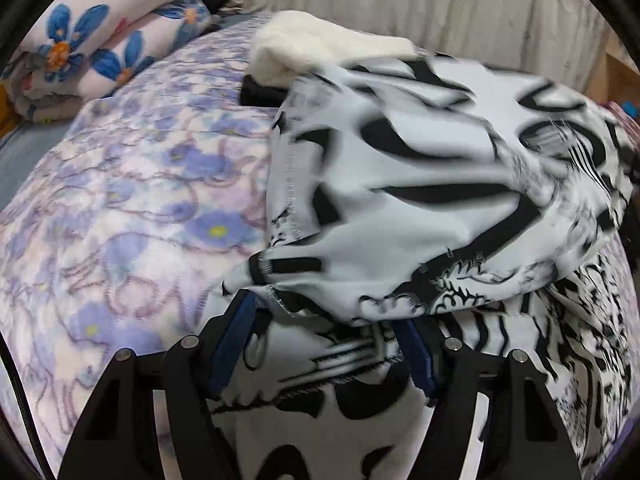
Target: Fold large clothes
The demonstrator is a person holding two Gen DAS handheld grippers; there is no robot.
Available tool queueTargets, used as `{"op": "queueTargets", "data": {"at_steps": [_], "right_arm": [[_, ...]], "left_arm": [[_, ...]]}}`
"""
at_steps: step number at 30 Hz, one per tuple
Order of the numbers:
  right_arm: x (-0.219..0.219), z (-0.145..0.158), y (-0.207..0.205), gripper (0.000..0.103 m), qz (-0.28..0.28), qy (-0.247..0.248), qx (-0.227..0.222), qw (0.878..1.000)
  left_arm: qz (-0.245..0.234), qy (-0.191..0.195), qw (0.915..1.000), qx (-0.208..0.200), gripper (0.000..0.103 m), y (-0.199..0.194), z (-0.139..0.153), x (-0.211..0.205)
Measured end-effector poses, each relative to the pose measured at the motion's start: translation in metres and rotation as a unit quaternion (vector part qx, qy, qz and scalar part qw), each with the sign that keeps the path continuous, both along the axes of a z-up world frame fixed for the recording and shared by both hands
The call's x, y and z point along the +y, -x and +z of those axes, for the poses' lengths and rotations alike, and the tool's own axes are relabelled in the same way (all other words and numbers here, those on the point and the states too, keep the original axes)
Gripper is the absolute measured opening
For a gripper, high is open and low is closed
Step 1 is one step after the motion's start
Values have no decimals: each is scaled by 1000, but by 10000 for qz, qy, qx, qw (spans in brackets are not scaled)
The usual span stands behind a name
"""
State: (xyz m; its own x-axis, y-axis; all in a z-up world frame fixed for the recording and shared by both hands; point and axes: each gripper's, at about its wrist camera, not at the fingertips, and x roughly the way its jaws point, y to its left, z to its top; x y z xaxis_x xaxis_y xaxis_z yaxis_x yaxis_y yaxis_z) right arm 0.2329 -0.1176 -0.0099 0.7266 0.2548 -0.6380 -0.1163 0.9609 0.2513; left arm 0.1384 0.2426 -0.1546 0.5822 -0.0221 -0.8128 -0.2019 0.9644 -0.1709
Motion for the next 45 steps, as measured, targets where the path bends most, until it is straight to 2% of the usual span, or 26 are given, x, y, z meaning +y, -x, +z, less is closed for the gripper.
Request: {"op": "queueTargets", "data": {"at_steps": [2,5,6,7,9,10,11,12,13,15,19,25,30,31,32,33,34,35,36,37,38,39,41,43,44,45], "right_arm": [[-20,-24,0,8,-248,217,389,9987],[-41,-81,1,11,-566,813,1444,9845],[-51,-103,4,11,-594,839,1866,9770],[-63,-113,9,12,-553,658,2022,9756],[-85,-120,23,22,-602,174,2021,9774],[-90,-118,27,35,-597,57,1987,9782],[-96,-115,29,41,-569,-87,1955,9790],[-100,-113,30,50,-554,-228,1927,9794],[-100,-110,29,52,-539,-313,1914,9795],[-100,-108,23,52,-480,-478,1932,9788],[-96,-108,4,52,-419,-733,1985,9765],[-79,-117,-32,52,-170,-597,2012,9776],[-67,-133,-58,52,-51,-444,2026,9782],[-64,-134,-60,52,9,-378,2002,9790],[-58,-133,-62,41,81,-179,1953,9805],[-54,-131,-63,31,142,-39,1868,9823],[-49,-126,-63,28,199,21,1747,9844],[-46,-117,-61,27,184,121,1519,9882],[-43,-108,-59,27,176,208,1257,9917],[-43,-103,-58,27,142,249,1073,9938],[-43,-102,-59,26,56,296,953,9950],[-43,-108,-63,26,-57,368,1033,9940],[-43,-130,-73,26,-221,576,1447,9876],[-49,-142,-75,27,-260,400,1672,9848],[-54,-139,-74,31,-300,267,1703,9846],[-58,-135,-72,34,-391,221,1788,9829]], "left_arm": [[-199,-68,9998,72,68,-2,-2,-9],[-476,-203,9984,238,68,-5,-4,-20],[-607,-153,9976,298,68,-5,-4,-23],[-737,-46,9967,330,68,-4,-3,-23],[-1026,188,9938,371,68,0,4,-26],[-1163,284,9922,355,69,2,10,-25],[-1240,325,9912,328,70,5,14,-26],[-1305,363,9904,274,74,6,20,-24],[-1329,401,9901,192,79,6,27,-22],[-1259,461,9910,21,84,2,40,-14],[-959,250,9951,32,84,-31,43,4],[-666,271,9945,763,84,-96,0,31],[-512,616,9899,1168,85,-133,-37,45],[-449,637,9906,1125,84,-137,-38,46],[-390,616,9917,1059,79,-141,-37,46],[-368,541,9932,958,43,-144,-33,46],[-388,537,9942,844,23,-147,-29,45],[-305,577,9946,809,21,-150,-25,45],[-229,511,9960,693,15,-149,-22,43],[-185,269,9978,569,9,-150,-20,40],[-204,-67,9988,445,9,-151,-21,34],[-185,-211,9988,405,9,-152,-24,32],[-133,-502,9983,275,10,-151,-33,29],[-75,-606,9979,210,14,-152,-35,29],[-75,-693,9974,209,15,-151,-32,28],[-62,-836,9962,243,23,-150,-29,25]]}}
